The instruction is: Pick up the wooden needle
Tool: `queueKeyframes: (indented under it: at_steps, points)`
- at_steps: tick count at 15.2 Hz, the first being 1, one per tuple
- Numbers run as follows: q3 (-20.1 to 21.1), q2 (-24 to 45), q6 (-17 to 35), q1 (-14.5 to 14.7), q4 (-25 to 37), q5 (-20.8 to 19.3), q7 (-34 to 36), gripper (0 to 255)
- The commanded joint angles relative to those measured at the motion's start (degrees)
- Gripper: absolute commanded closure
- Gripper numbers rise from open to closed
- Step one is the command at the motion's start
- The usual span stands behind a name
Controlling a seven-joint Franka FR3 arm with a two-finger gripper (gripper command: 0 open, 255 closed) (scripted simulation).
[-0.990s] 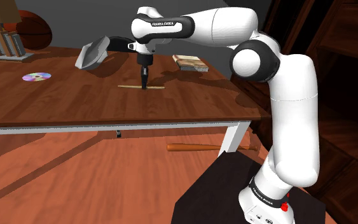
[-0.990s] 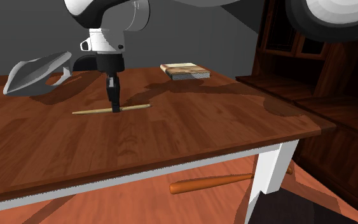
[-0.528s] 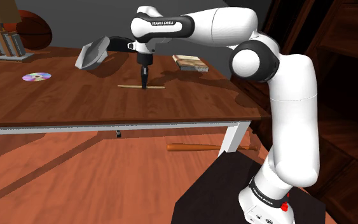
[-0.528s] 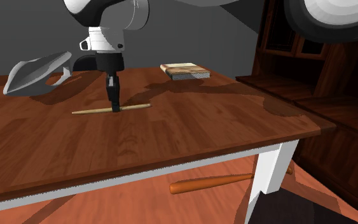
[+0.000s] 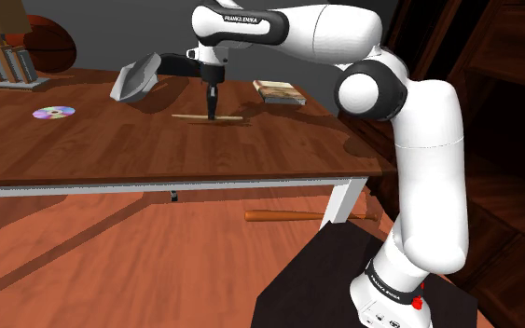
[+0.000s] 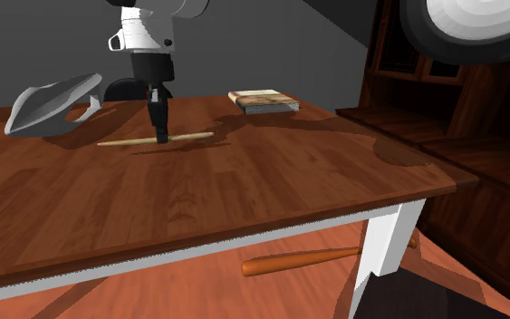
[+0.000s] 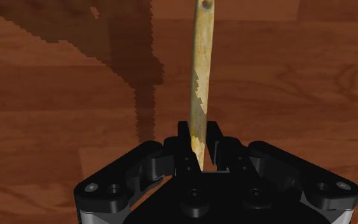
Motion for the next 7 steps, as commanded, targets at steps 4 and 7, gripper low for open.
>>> queueKeyframes:
  at_steps: [4,7]
  points:
    - [0.0,1.8,-5.0,-0.3,6.7,0.1,0.4,255]
    - [0.1,2.2,-6.1,-0.4,8.4,0.1,0.4,255]
